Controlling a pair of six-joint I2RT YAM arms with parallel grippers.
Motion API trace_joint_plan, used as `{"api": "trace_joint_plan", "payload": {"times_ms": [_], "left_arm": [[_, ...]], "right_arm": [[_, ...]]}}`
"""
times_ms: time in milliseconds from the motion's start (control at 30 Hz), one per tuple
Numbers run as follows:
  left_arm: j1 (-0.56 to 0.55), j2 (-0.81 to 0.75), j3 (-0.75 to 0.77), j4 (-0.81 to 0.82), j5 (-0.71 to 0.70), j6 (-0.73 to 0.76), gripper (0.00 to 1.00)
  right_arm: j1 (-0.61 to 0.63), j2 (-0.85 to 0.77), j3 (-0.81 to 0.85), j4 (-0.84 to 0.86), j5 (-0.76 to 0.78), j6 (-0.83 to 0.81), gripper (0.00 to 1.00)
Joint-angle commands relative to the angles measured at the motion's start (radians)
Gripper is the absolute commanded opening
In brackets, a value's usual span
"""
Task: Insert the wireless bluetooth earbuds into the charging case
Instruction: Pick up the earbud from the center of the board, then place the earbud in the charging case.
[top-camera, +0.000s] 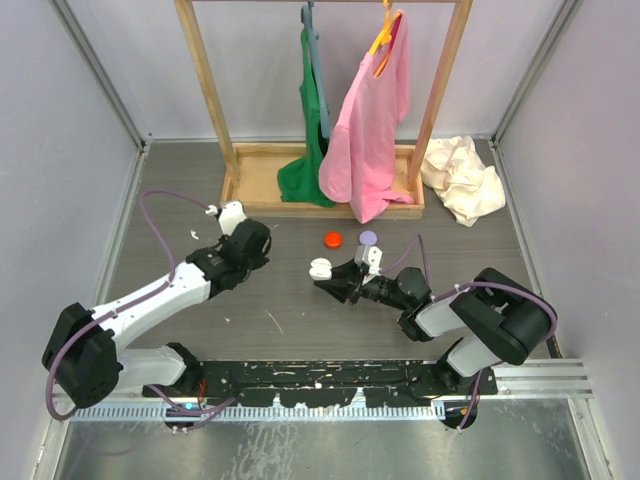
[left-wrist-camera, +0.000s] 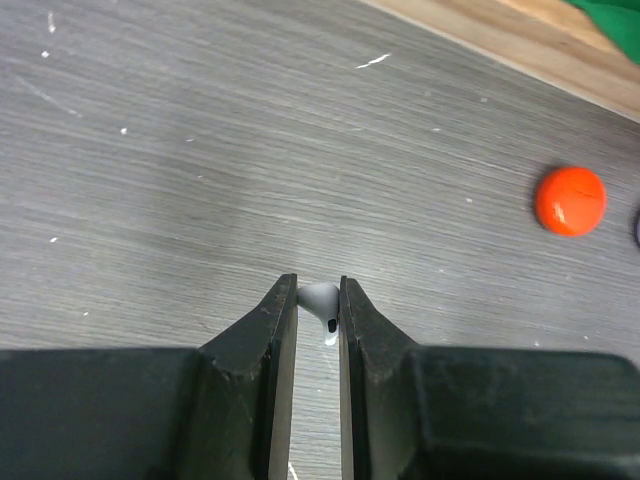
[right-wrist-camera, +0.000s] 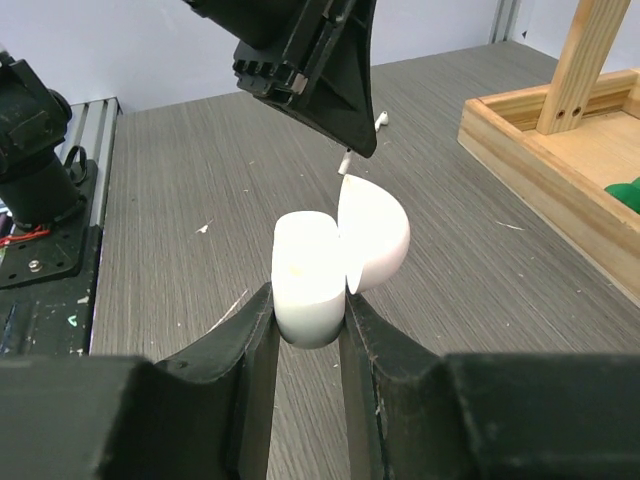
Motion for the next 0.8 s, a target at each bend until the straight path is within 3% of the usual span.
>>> {"api": "trace_joint_plan", "payload": {"times_ms": [0, 300, 767], "left_arm": [[-0.113, -0.032, 0.029, 0.099, -0.189, 0.036, 0.18], [-0.316, -0.056, 0.048, 0.206, -0.320, 0.078, 0.18], [-0.492, -0.101, 0.042, 0.389, -0.381, 0.142, 0.18]], "right_arm": [[0.003, 0.007, 0.004, 0.105, 0.036, -0.035, 0.05], [0.003, 0.027, -0.015, 0.153, 0.104, -0.043, 0.06], [0.003, 0.034, -0.042, 0.213, 0.183, -0.050, 0.05]]}}
